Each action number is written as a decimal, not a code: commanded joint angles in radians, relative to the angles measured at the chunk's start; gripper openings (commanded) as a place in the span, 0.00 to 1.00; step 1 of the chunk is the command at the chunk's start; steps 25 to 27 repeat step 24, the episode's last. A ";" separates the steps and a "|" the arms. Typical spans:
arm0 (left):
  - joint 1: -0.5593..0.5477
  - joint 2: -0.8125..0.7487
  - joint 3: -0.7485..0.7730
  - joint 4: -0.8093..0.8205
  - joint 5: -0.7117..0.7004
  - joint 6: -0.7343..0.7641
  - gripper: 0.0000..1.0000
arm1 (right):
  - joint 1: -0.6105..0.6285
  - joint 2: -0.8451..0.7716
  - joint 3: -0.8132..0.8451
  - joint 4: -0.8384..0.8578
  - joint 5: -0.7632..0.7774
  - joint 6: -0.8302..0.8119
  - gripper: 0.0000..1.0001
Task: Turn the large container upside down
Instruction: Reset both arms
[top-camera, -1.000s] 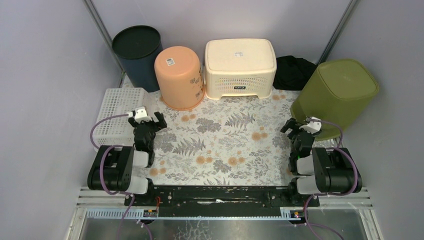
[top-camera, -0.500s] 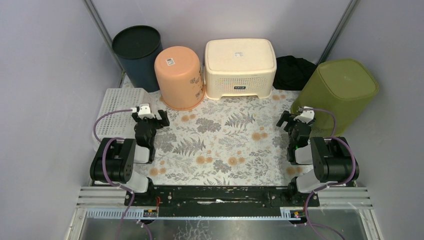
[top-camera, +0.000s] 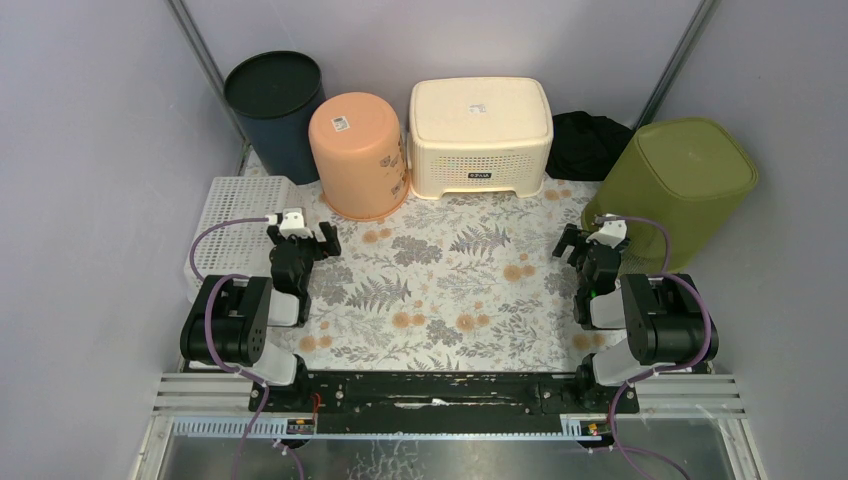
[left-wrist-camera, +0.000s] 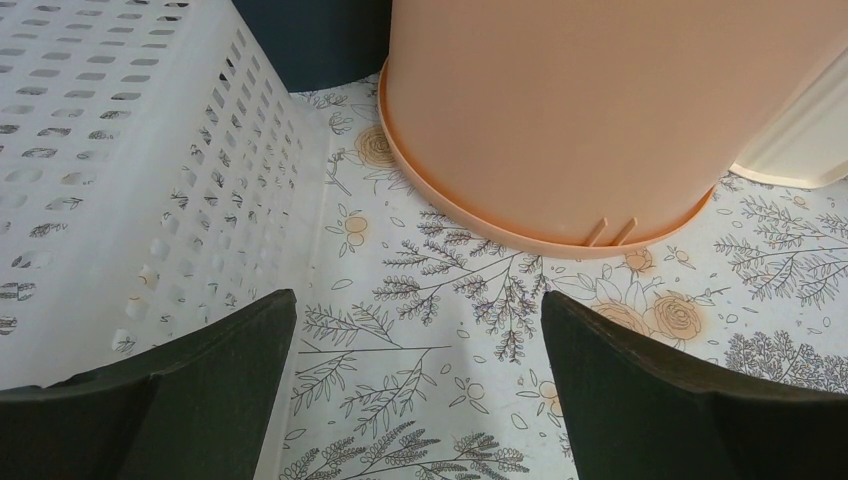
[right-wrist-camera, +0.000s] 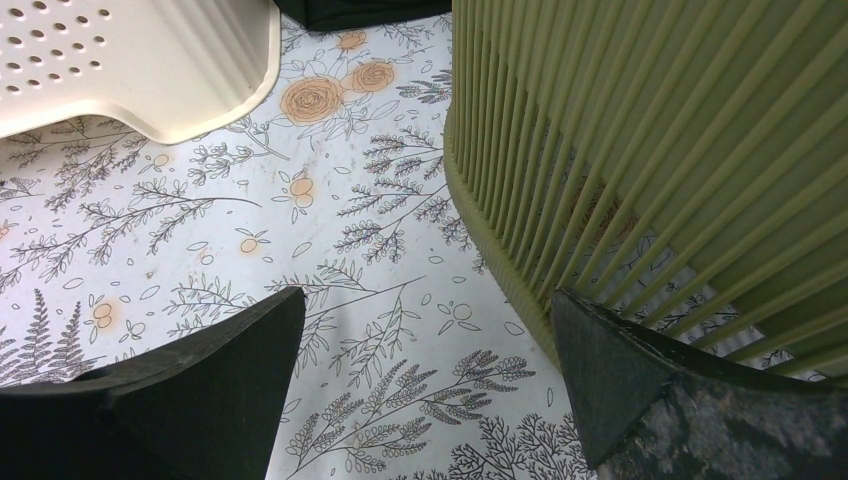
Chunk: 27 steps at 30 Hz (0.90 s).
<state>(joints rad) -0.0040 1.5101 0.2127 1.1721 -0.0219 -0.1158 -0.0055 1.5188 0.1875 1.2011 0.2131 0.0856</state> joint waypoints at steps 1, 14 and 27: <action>0.007 0.006 0.020 0.029 0.002 0.033 1.00 | 0.006 -0.006 0.018 0.043 -0.015 -0.018 0.99; 0.007 0.007 0.019 0.031 0.006 0.034 1.00 | 0.006 -0.006 0.018 0.045 -0.017 -0.018 0.99; 0.007 0.006 0.025 0.021 0.022 0.044 1.00 | 0.006 -0.003 0.020 0.044 -0.026 -0.027 0.99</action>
